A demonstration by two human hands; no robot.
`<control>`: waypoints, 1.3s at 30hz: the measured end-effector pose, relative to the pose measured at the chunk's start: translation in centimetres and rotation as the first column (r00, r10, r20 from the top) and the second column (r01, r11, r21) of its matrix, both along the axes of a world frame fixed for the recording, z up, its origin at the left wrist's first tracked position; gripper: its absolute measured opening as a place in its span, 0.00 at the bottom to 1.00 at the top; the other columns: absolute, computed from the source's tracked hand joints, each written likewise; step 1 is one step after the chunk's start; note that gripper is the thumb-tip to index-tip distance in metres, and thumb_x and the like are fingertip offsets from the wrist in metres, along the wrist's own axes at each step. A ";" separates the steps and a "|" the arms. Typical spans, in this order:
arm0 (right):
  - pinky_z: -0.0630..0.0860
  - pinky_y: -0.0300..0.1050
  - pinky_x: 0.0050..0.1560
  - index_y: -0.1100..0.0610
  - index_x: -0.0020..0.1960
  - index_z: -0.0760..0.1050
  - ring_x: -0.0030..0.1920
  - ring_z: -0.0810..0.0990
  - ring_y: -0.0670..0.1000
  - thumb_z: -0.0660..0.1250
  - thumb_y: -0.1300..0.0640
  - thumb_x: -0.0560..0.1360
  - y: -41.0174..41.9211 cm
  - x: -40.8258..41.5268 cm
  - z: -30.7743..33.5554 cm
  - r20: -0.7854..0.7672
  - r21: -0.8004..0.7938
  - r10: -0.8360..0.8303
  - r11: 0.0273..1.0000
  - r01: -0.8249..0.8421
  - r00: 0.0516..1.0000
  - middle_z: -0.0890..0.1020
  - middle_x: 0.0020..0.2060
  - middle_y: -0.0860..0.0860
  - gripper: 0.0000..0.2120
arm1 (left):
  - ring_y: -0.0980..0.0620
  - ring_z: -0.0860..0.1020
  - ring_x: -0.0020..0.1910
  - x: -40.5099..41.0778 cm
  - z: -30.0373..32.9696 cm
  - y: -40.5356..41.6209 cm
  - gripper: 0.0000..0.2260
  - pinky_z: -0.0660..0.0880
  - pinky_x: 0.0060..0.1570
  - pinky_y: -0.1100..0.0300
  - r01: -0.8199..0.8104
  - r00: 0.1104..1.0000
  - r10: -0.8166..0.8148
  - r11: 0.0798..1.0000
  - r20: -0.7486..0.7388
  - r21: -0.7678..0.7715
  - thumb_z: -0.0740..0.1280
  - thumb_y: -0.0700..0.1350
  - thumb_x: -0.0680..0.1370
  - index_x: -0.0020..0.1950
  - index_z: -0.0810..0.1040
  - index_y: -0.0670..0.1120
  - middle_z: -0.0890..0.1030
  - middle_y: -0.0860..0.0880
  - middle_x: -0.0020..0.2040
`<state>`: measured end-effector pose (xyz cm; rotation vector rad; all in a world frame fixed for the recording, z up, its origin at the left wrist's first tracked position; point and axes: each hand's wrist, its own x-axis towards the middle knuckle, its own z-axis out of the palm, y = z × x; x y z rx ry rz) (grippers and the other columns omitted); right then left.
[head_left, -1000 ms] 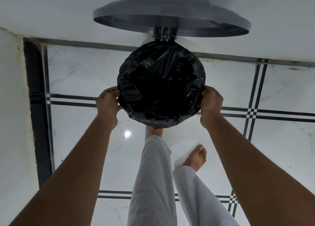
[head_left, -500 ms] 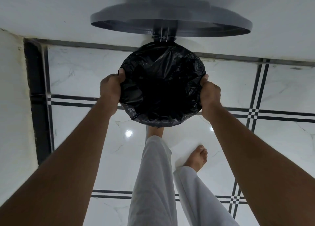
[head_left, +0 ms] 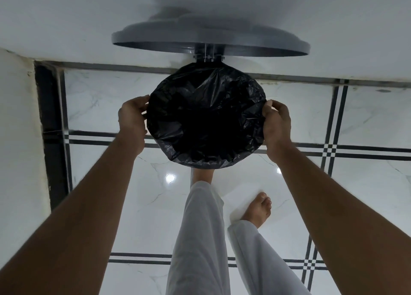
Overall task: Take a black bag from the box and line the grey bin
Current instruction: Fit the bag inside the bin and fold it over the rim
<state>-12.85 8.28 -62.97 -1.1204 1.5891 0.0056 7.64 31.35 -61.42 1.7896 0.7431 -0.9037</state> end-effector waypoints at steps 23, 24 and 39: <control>0.56 0.38 0.81 0.57 0.81 0.72 0.82 0.67 0.55 0.61 0.46 0.89 7.3 3.9 18.4 0.054 -0.790 0.431 0.570 -0.225 0.901 0.72 0.80 0.56 0.24 | 0.46 0.74 0.71 -4.3 17.6 -3.6 0.22 0.71 0.70 0.51 0.342 0.159 -0.598 0.780 0.786 0.524 0.64 0.58 0.87 0.77 0.77 0.47 0.75 0.41 0.72; 0.54 0.34 0.80 0.57 0.81 0.72 0.82 0.67 0.55 0.61 0.46 0.90 7.2 4.1 18.0 0.051 -0.784 0.430 0.576 -0.230 0.902 0.71 0.80 0.55 0.24 | 0.46 0.74 0.71 -3.9 17.0 -3.3 0.22 0.71 0.70 0.51 0.390 0.164 -0.633 0.746 0.757 0.539 0.62 0.59 0.88 0.77 0.77 0.49 0.75 0.43 0.73; 0.64 0.28 0.77 0.58 0.80 0.73 0.83 0.69 0.52 0.68 0.55 0.88 13.3 -5.6 12.6 -0.026 -0.661 0.517 0.633 -0.403 0.856 0.69 0.82 0.55 0.22 | 0.47 0.83 0.56 -12.2 9.8 5.7 0.22 0.85 0.54 0.46 0.614 0.266 -0.702 0.652 0.661 0.445 0.70 0.44 0.85 0.80 0.74 0.48 0.84 0.46 0.61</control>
